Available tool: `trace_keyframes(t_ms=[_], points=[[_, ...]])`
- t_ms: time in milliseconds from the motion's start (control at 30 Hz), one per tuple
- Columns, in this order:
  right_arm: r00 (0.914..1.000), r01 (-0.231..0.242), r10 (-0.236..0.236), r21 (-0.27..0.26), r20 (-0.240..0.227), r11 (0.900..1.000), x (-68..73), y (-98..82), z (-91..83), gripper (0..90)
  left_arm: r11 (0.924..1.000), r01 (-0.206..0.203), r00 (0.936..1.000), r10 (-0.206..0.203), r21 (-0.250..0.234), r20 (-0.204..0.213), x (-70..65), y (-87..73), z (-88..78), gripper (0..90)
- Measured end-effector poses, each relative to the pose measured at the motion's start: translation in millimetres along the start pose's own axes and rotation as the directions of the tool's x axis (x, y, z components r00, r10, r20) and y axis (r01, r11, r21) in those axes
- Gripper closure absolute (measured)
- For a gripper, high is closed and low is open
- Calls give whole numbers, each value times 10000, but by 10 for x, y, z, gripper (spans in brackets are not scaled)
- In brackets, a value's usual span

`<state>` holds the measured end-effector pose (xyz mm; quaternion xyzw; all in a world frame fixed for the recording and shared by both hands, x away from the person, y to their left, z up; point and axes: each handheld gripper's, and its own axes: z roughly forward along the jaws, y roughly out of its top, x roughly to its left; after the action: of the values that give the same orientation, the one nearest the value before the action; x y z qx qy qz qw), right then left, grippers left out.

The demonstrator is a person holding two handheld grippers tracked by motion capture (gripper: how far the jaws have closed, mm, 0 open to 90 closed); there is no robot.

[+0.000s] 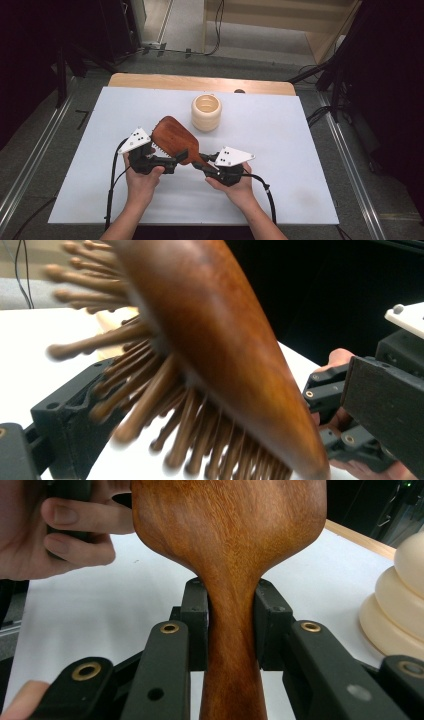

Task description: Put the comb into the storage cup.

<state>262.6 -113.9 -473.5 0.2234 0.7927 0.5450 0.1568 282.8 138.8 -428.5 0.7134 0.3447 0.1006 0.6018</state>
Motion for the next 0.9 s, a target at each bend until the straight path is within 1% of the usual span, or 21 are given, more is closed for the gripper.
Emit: trace_keyframes(t_ms=[67,133,167,233,267,300,333,433,500,567,600,633,667,700,767,800,833,900], points=[[10000,41,-41,16,12,10000,8,1,1,697,10000,40,10000,-40,-20,9,-8,10,21,9],[10000,32,-32,-39,5,10000,19,2,9,697,9999,105,9999,-105,-30,-74,-21,20,40,13],[10000,36,-35,-52,54,10000,32,0,14,697,9998,190,9997,-190,-20,-145,-25,31,54,46],[10000,45,-44,-48,74,10000,39,-1,21,697,9997,249,9995,-250,-35,-196,-28,36,58,77],[9999,51,-50,-61,99,10000,45,-2,23,697,9992,397,9987,-400,-100,-304,-25,44,61,100],[9999,37,-37,-63,100,10000,50,-2,24,697,9989,453,9983,-457,-116,-360,-20,48,59,129],[9999,45,-45,-80,106,10000,54,-2,24,697,9987,497,9983,-500,-109,-305,-11,51,59,150],[9998,14,-12,-125,178,9999,61,-3,25,697,9982,590,9977,-593,-119,-313,0,54,60,226],[9998,22,-18,-221,192,9998,63,-7,24,696,9969,776,9964,-781,-154,-332,19,62,48,301],[9997,27,-21,-242,240,9997,64,-7,23,697,9966,816,9963,-819,-126,-258,29,66,47,322],[9995,23,-15,-253,315,9997,69,-6,26,697,9954,960,9953,-961,-49,-136,36,74,49,334],[9995,8,1,-257,331,9997,69,-7,28,697,9954,960,9953,-961,-49,-136,36,74,49,342],[9993,19,-9,-280,361,9996,70,-8,31,697,9947,1027,9947,-1027,-47,13,39,79,49,353],[9993,19,-9,-280,361,9996,70,-8,31,697,9947,1027,9947,-1027,-47,13,39,79,49,366],[9990,65,-50,-332,454,9994,73,-13,38,697,9934,1143,9931,-1144,41,259,48,84,49,395],[9990,65,-50,-332,454,9994,73,-13,38,697,9934,1143,9931,-1144,41,259,48,84,49,409],[9988,60,-43,-360,479,9993,74,-20,46,697,9932,1162,9925,-1163,67,363,47,90,50,423],[9988,70,-52,-362,497,9993,77,-23,50,697,9941,1071,9925,-1078,161,571,45,103,50,438]])
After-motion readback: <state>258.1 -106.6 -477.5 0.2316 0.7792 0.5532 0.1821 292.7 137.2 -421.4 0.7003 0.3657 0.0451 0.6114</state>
